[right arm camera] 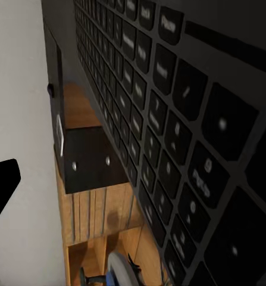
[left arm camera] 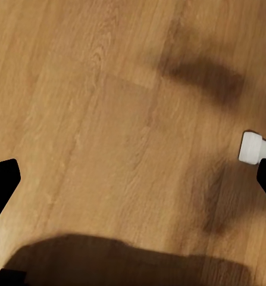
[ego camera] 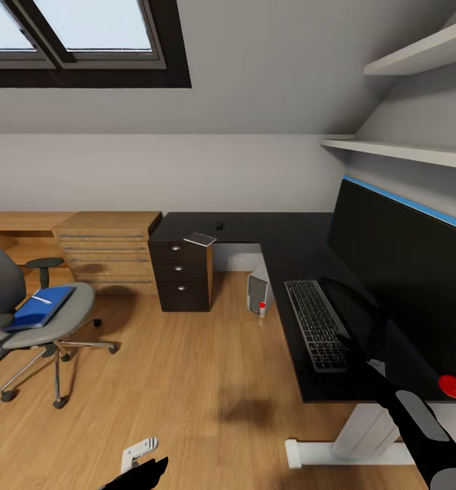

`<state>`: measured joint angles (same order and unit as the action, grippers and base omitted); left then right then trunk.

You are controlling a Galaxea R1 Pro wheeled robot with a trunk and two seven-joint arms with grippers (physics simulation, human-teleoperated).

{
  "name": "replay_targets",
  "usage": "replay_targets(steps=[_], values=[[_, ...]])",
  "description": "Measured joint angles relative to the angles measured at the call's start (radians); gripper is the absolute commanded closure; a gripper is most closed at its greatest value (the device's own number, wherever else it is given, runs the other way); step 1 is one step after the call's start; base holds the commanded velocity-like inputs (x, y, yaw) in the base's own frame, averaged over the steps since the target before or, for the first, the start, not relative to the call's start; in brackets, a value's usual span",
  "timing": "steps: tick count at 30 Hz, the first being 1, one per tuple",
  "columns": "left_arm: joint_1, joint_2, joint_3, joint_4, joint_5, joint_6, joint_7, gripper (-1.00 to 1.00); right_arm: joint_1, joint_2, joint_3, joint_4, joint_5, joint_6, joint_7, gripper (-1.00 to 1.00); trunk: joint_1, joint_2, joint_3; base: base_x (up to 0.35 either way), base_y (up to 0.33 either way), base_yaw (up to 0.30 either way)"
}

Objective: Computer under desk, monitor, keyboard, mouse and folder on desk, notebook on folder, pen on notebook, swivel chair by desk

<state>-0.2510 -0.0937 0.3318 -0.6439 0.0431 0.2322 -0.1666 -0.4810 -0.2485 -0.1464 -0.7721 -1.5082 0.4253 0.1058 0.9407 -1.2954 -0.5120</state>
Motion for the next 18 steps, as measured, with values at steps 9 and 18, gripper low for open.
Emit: replay_targets(steps=[9, 18], values=[[0.0, 0.0, 0.0, 0.0, 0.0, -0.001, -0.001, -1.0, 0.0, 0.0, 0.0, 0.0, 0.0, 0.0, 0.0, -1.0, -0.004, 0.007, 0.003, 0.0, 0.0, 0.0], [0.0, 0.0, 0.0, 0.0, 0.0, -0.002, -0.001, -1.0, 0.0, 0.0, 0.0, 0.0, 0.0, 0.0, 0.0, -1.0, -0.038, 0.07, 0.031, 0.0, 0.0, 0.0]])
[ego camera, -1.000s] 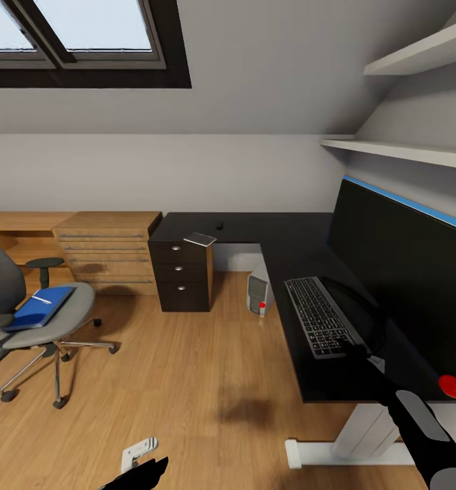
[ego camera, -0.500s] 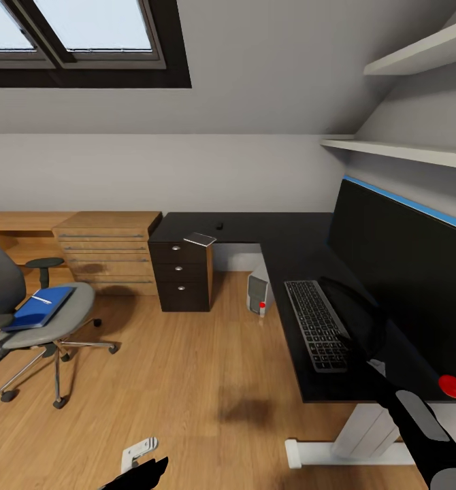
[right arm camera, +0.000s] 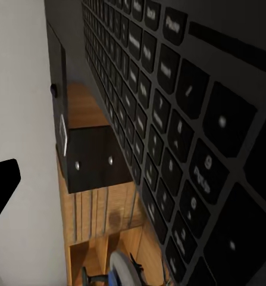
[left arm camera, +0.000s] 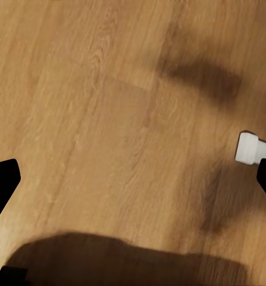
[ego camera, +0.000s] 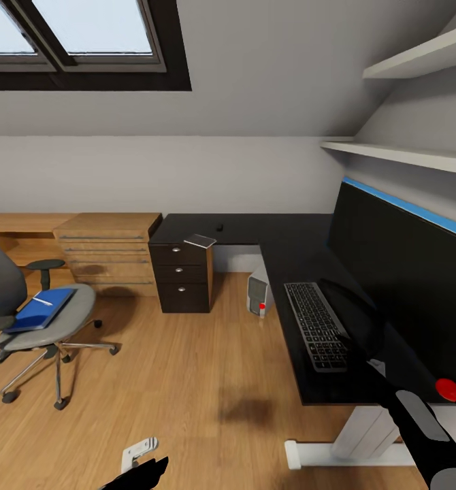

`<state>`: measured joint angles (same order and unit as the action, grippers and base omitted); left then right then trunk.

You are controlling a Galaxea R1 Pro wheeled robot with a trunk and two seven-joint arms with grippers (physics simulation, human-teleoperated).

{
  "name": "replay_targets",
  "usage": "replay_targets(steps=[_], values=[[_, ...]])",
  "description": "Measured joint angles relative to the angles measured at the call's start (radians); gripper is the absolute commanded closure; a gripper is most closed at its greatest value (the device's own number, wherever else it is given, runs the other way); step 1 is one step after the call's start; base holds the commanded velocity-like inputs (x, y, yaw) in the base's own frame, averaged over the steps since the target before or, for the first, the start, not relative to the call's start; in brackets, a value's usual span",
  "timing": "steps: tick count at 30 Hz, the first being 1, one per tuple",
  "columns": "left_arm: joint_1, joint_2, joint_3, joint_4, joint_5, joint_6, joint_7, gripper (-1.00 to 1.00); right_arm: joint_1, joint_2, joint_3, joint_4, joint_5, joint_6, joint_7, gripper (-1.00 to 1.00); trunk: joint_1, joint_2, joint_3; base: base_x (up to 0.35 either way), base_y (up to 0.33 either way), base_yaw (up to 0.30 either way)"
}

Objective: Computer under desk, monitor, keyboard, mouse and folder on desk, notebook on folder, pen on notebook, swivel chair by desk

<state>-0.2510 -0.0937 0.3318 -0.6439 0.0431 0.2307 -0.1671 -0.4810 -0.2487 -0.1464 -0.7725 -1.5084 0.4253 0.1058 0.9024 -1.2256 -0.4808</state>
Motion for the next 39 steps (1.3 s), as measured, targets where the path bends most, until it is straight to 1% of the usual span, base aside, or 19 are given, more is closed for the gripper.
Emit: replay_targets(steps=[13, 35, 39], values=[[0.0, 0.0, 0.001, 0.0, 0.0, 0.0, 0.001, -1.0, 0.0, 0.0, 0.0, -0.001, 0.0, 0.0, 0.0, -1.0, 0.0, 0.0, 0.0, -0.017, 0.0, 0.0], [0.0, 0.0, 0.002, 0.0, 0.0, 0.0, 0.001, -1.0, 0.0, 0.002, 0.001, 0.0, 0.002, -0.001, 0.0, -1.0, 0.0, 0.0, 0.0, -0.265, 0.0, 0.0], [0.0, 0.005, 0.002, 0.0, 0.0, 0.0, 0.002, -1.0, 0.0, 0.002, 0.001, 0.005, 0.002, -0.014, 0.0, -1.0, 0.0, 0.0, 0.0, -0.277, 0.0, 0.0]])
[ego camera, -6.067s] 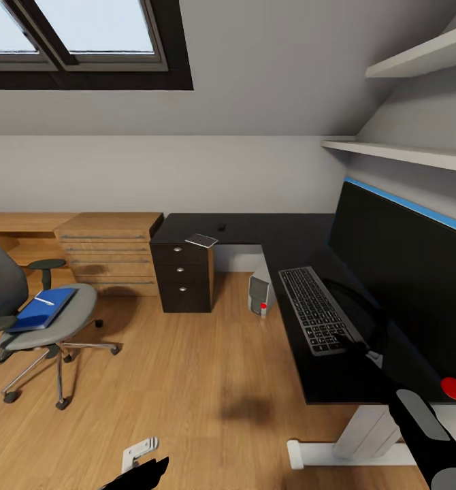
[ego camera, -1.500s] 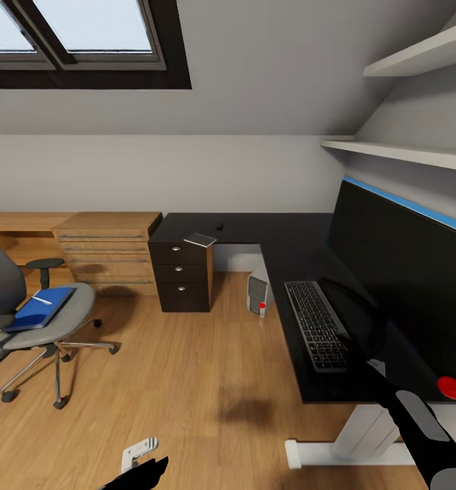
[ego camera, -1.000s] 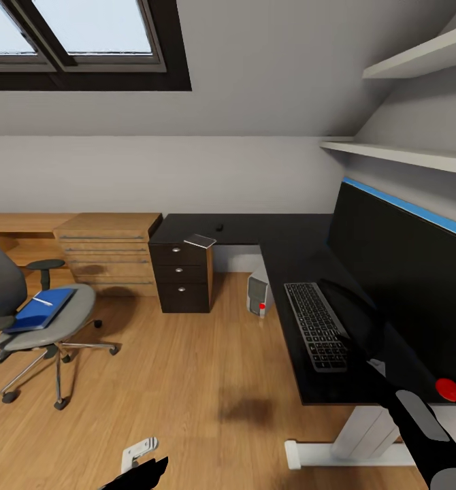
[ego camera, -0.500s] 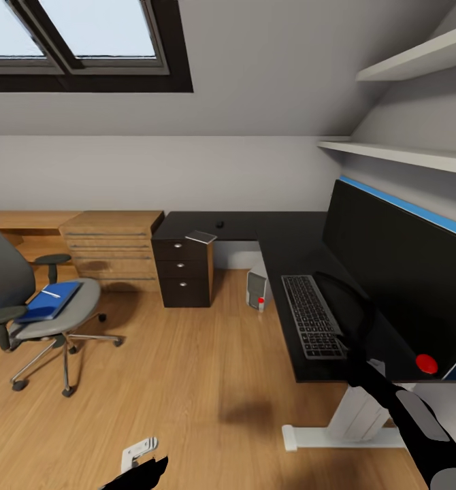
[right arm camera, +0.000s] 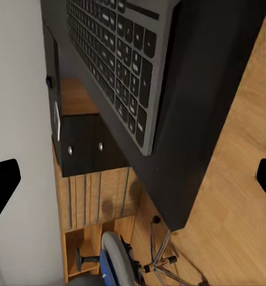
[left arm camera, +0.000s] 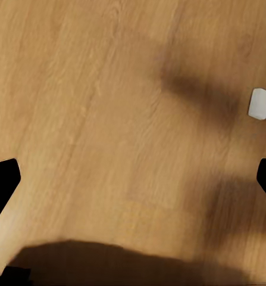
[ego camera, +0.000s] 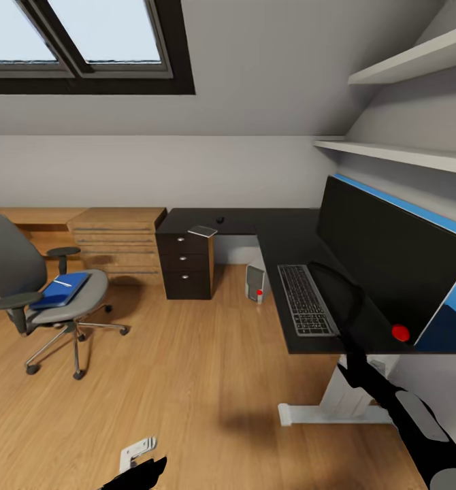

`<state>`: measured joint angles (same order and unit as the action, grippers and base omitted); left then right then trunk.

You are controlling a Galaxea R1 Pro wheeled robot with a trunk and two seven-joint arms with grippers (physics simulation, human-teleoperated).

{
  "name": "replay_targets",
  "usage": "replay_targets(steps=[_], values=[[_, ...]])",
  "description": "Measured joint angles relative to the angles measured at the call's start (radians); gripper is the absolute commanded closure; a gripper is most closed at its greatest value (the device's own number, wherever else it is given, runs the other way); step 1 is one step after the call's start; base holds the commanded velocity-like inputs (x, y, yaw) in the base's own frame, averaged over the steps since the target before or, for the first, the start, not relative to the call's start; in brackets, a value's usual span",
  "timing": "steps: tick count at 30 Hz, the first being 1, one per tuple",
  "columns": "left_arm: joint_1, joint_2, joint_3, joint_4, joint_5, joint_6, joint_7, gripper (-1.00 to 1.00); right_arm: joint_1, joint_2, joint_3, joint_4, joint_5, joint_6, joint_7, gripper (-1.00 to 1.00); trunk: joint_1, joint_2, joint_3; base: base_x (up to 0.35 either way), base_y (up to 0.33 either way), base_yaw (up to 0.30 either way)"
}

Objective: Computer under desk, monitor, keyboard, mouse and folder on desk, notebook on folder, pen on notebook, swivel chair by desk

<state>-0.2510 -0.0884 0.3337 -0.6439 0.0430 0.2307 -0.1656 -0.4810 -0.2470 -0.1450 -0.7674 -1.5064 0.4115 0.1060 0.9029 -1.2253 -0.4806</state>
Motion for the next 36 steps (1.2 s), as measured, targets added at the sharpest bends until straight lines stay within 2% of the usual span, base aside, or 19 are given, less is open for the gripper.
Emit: replay_targets(steps=[9, 12, 15, 19, 22, 27, 30, 31, 32, 33, 35, 36], values=[[0.0, 0.008, 0.0, 0.003, 0.0, -0.006, 0.001, -1.0, 0.0, 0.002, 0.016, 0.042, 0.013, -0.035, 0.002, -1.0, 0.0, 0.0, 0.0, -0.165, 0.0, 0.0], [0.0, 0.009, 0.0, 0.017, -0.001, -0.049, 0.002, -1.0, 0.0, 0.005, 0.043, 0.095, 0.063, -0.079, 0.003, -1.0, 0.0, 0.0, 0.0, -0.02, 0.0, 0.0], [0.0, 0.009, 0.0, 0.046, -0.002, -0.13, 0.004, -1.0, 0.0, 0.018, 0.062, 0.13, 0.134, -0.132, 0.005, -1.0, -0.001, 0.0, 0.0, -0.007, 0.0, 0.0], [0.0, 0.01, 0.0, 0.08, -0.003, -0.207, 0.005, -1.0, 0.0, 0.048, 0.067, 0.163, 0.224, -0.191, 0.005, -1.0, 0.0, 0.0, 0.0, -0.002, 0.0, 0.0], [0.0, 0.01, -0.001, 0.087, -0.004, -0.225, 0.004, -1.0, 0.0, 0.057, 0.068, 0.197, 0.27, -0.214, 0.006, -1.0, 0.0, 0.0, 0.0, 0.0, 0.0, 0.0], [0.0, 0.01, -0.001, 0.095, -0.004, -0.242, 0.005, -1.0, 0.0, 0.075, 0.082, 0.368, 0.43, -0.278, 0.006, -1.0, 0.0, 0.0, 0.0, 0.0, 0.0, 0.0], [0.0, 0.01, -0.001, 0.097, -0.004, -0.245, 0.005, -1.0, 0.001, 0.107, 0.086, 0.502, 0.586, -0.415, 0.004, -1.0, 0.0, 0.0, 0.0, 0.0, 0.0, 0.0], [0.0, 0.01, -0.001, 0.097, -0.005, -0.245, 0.005, -1.0, 0.0, 0.114, 0.086, 0.524, 0.618, -0.445, 0.003, -1.0, 0.0, 0.0, 0.0, 0.0, 0.0, 0.0], [0.0, 0.01, -0.001, 0.098, -0.004, -0.245, 0.006, -1.0, 0.001, 0.128, 0.087, 0.565, 0.682, -0.501, 0.002, -1.0, 0.0, 0.0, 0.0, 0.0, 0.0, 0.0], [0.0, 0.01, 0.0, 0.098, -0.004, -0.245, 0.006, -1.0, 0.0, 0.134, 0.086, 0.586, 0.719, -0.53, 0.002, -1.0, 0.0, 0.0, 0.0, 0.0, 0.0, 0.0], [0.0, 0.01, 0.0, 0.099, -0.004, -0.243, 0.006, -1.0, 0.0, 0.153, 0.087, 0.663, 0.868, -0.635, 0.0, -1.0, 0.0, 0.0, 0.0, 0.0, 0.0, 0.0], [0.0, 0.01, 0.0, 0.1, -0.004, -0.243, 0.006, -1.0, 0.0, 0.158, 0.086, 0.681, 0.907, -0.659, 0.0, -1.0, 0.0, 0.0, 0.0, 0.0, 0.0, 0.0]])
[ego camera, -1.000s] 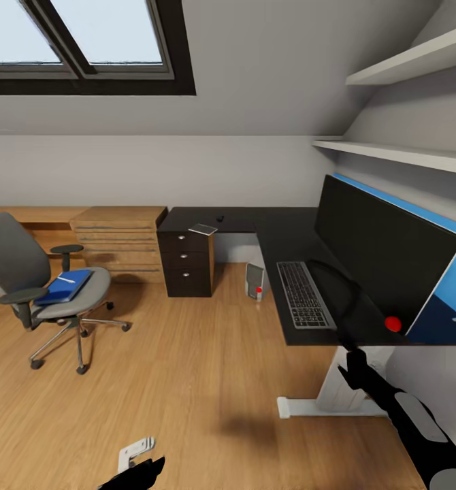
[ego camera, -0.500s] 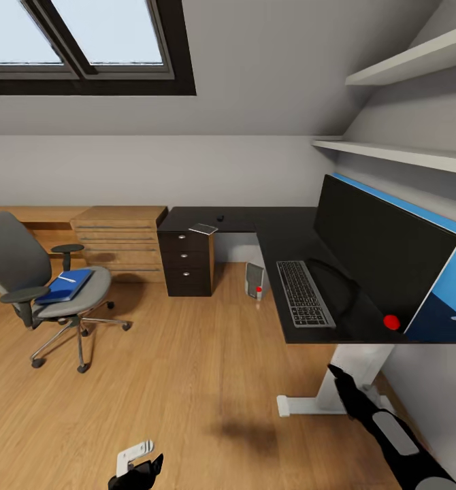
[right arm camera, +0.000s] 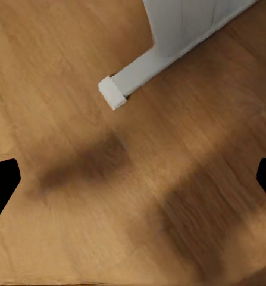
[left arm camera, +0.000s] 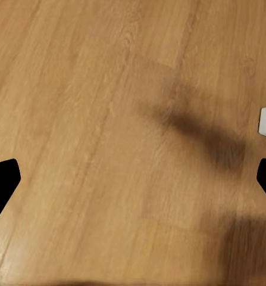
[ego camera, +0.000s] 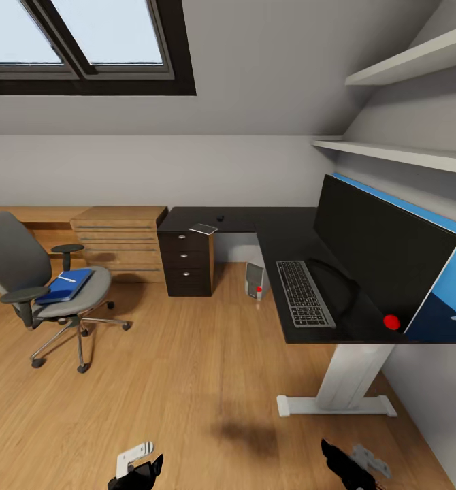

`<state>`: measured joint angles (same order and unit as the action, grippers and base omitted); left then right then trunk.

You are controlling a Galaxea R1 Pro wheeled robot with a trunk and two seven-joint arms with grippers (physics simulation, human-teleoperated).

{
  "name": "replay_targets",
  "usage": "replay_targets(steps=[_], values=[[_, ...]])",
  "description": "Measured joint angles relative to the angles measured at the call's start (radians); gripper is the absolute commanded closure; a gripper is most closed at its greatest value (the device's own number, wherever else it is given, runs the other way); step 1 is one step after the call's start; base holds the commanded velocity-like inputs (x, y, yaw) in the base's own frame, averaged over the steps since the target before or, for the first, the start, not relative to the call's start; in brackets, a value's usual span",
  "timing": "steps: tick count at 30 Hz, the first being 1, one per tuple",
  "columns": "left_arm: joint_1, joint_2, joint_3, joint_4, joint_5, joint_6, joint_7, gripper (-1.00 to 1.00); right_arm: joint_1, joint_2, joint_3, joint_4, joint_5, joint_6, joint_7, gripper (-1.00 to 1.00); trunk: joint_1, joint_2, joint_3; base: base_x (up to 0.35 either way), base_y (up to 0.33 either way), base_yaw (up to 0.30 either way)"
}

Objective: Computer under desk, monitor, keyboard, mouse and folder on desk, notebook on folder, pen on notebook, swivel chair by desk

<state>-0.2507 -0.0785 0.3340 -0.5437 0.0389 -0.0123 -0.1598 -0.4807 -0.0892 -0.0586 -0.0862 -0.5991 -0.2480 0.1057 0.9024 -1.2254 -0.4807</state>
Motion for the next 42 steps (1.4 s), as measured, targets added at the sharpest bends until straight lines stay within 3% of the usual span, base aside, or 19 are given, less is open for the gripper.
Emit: replay_targets(steps=[1, 3, 5, 8, 10, 16, 20, 23, 26, 33, 42], values=[[0.0, 0.0, 0.0, 0.006, 0.0, 0.001, 0.0, -1.0, 0.0, 0.009, 0.0, 0.029, 0.07, -0.041, -0.001, -1.0, 0.0, 0.0, 0.0, 0.0, 0.0, 0.0], [0.0, 0.0, 0.0, 0.033, 0.0, 0.001, 0.0, -1.0, 0.0, 0.02, -0.001, 0.062, 0.162, -0.085, -0.001, -1.0, 0.0, 0.0, 0.0, 0.0, 0.0, 0.0], [0.0, 0.004, 0.001, 0.082, 0.0, -0.001, 0.0, -1.0, 0.0, 0.028, -0.002, 0.082, 0.229, -0.109, -0.002, -1.0, 0.0, 0.0, 0.0, 0.0, 0.0, 0.0], [0.0, 0.016, 0.002, 0.151, 0.001, -0.009, 0.002, -1.0, 0.003, 0.033, -0.002, 0.095, 0.272, -0.125, -0.005, -1.0, 0.0, 0.0, 0.0, 0.0, 0.0, 0.0], [0.0, 0.024, 0.002, 0.177, 0.002, -0.023, 0.003, -1.0, 0.005, 0.034, -0.003, 0.097, 0.282, -0.13, -0.006, -1.0, 0.0, 0.0, 0.0, 0.0, 0.0, 0.0], [0.0, 0.061, 0.002, 0.323, 0.003, -0.18, 0.003, -1.0, 0.007, 0.034, -0.005, 0.099, 0.301, -0.161, -0.01, -1.0, 0.0, 0.0, 0.0, 0.0, 0.0, 0.0], [0.0, 0.074, -0.002, 0.394, 0.0, -0.314, 0.001, -1.0, 0.013, 0.036, -0.004, 0.102, 0.308, -0.23, -0.008, -1.0, 0.0, 0.0, 0.0, 0.0, 0.0, 0.0], [0.0, 0.076, -0.004, 0.413, -0.001, -0.362, 0.0, -1.0, 0.028, 0.037, -0.003, 0.102, 0.314, -0.279, -0.006, -1.0, 0.0, 0.0, 0.0, 0.0, 0.0, 0.0], [0.0, 0.077, -0.004, 0.418, -0.001, -0.375, 0.0, -1.0, 0.036, 0.037, -0.002, 0.102, 0.336, -0.305, -0.006, -1.0, 0.0, 0.0, 0.0, 0.0, 0.062, 0.0], [0.0, 0.076, -0.005, 0.422, -0.002, -0.384, 0.0, -1.0, 0.041, 0.037, -0.001, 0.103, 0.437, -0.322, -0.006, -1.0, 0.0, 0.0, 0.0, 0.0, 0.233, 0.0], [0.0, 0.076, -0.005, 0.422, -0.003, -0.384, 0.0, -1.0, 0.041, 0.037, -0.002, 0.103, 0.452, -0.325, -0.006, -1.0, 0.0, 0.0, 0.0, 0.0, 0.278, 0.0]])
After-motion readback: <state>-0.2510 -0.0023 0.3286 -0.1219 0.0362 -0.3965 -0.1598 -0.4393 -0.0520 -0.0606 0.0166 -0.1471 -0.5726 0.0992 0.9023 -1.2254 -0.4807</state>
